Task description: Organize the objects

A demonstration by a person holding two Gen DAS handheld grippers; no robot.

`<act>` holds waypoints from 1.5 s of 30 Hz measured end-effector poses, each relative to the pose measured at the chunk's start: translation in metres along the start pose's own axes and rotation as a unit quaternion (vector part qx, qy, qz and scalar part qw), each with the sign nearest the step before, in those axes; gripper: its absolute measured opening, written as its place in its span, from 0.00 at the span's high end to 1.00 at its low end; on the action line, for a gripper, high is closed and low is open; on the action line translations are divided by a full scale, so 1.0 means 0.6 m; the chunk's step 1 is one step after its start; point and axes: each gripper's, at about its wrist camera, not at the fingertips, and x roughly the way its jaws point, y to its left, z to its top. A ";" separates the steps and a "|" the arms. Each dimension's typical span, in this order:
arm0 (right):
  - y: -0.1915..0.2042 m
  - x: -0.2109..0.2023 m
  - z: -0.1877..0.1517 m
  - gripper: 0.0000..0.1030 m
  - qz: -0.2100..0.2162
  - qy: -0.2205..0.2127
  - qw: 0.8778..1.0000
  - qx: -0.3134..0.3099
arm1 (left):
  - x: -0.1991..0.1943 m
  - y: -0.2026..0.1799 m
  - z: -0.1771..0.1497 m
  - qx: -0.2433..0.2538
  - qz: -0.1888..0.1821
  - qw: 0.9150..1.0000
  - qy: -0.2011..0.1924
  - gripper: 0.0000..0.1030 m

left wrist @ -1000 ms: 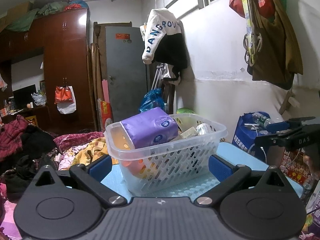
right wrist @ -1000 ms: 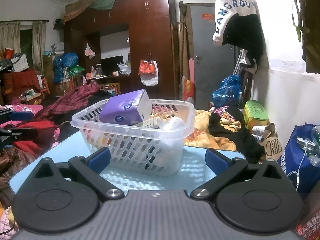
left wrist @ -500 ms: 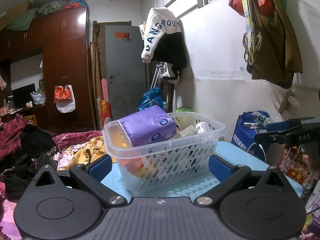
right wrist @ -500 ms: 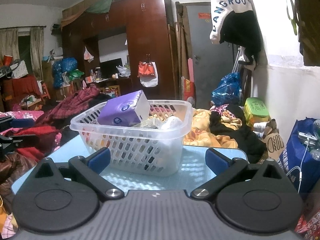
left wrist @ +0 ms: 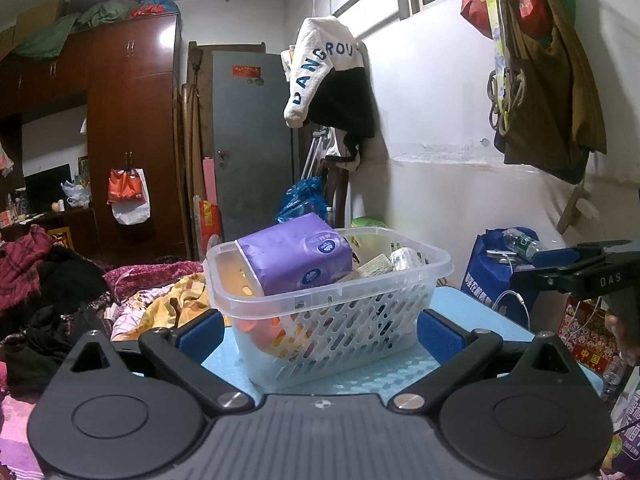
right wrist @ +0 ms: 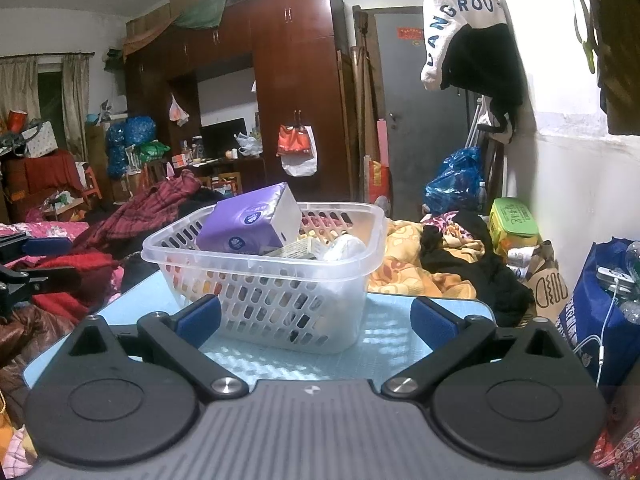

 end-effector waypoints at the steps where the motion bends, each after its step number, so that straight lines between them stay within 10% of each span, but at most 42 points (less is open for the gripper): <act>1: 0.000 0.000 0.000 0.00 0.001 0.000 1.000 0.001 | 0.000 0.000 0.000 0.000 0.000 1.000 0.000 0.00; 45: 0.001 0.006 -0.001 0.00 0.007 0.003 1.000 -0.011 | 0.014 -0.017 0.006 0.006 -0.013 1.000 -0.009 0.00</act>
